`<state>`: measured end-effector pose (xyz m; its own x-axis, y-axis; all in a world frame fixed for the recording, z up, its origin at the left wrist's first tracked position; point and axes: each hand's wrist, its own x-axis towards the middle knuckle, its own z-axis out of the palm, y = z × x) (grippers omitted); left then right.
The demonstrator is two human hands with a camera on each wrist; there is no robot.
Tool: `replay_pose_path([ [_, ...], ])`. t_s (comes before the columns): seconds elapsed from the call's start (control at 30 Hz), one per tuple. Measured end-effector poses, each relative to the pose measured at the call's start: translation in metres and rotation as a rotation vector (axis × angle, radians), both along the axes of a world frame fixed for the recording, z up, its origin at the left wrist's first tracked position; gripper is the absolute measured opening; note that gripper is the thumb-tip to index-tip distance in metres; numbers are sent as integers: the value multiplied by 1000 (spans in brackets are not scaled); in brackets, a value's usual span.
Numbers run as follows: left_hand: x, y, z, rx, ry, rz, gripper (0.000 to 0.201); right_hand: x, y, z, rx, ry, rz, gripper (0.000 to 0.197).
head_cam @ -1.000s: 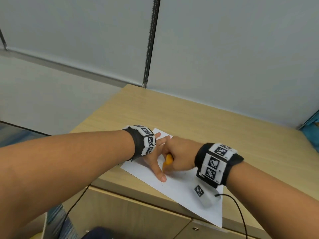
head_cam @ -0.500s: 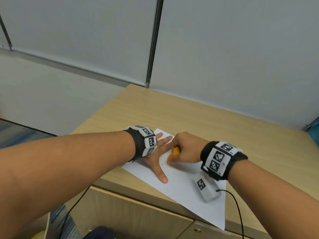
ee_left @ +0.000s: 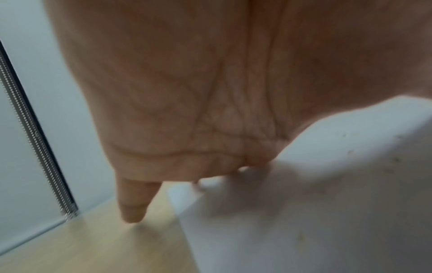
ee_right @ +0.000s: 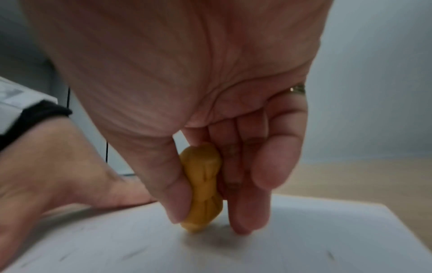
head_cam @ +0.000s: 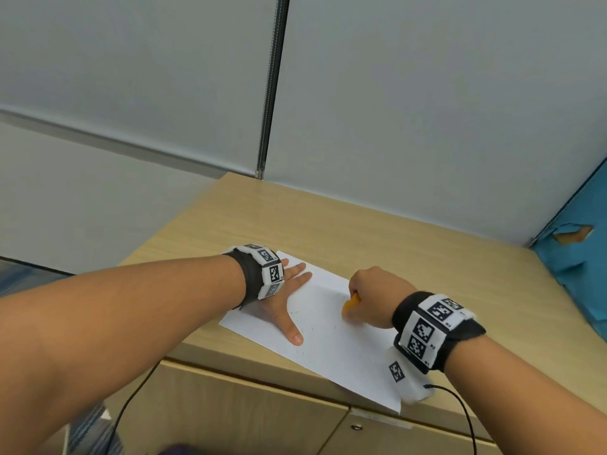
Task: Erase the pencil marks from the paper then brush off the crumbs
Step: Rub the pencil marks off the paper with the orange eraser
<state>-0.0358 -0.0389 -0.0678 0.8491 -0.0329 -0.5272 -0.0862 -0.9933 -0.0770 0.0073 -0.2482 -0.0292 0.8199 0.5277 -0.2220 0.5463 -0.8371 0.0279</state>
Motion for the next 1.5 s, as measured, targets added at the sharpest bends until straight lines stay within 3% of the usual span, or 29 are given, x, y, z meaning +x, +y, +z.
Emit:
replay_pose_path([
  [0.2, -38, -15, 8, 26, -101, 88, 139, 5, 6, -5, -13, -49, 31, 23],
  [0.37, -78, -20, 19, 98, -118, 7, 120, 23, 30, -3, 43, -26, 131, 9],
  [0.47, -94, -24, 25, 93, -81, -45, 116, 23, 44, -5, 86, -15, 241, 15],
  [0.57, -92, -21, 38, 65, -48, -77, 107, 18, 52, -6, 98, -40, 333, 24],
  [0.67, -72, -16, 54, 62, -46, -65, 98, 17, 51, -4, 151, -66, 315, 26],
  [0.8, -37, -8, 53, 42, -95, -104, 110, 11, 44, 2, 140, 21, 275, 25],
  [0.97, -10, -3, 16, -55, -16, -147, 117, -11, 48, -6, 196, 240, 314, 16],
  [1.1, -5, 2, -1, -38, -10, -113, 128, -13, 51, -10, 126, 166, 391, 19],
  [1.23, -2, 4, -1, -10, 26, -102, 136, 15, 57, -4, 155, 50, 227, 24],
  [1.4, -3, -2, 5, -4, 74, -55, 125, -20, 61, -10, 117, 258, 455, 15],
  [1.5, -1, 1, 1, -8, 56, -93, 130, 5, 59, -8, 150, 158, 334, 23],
])
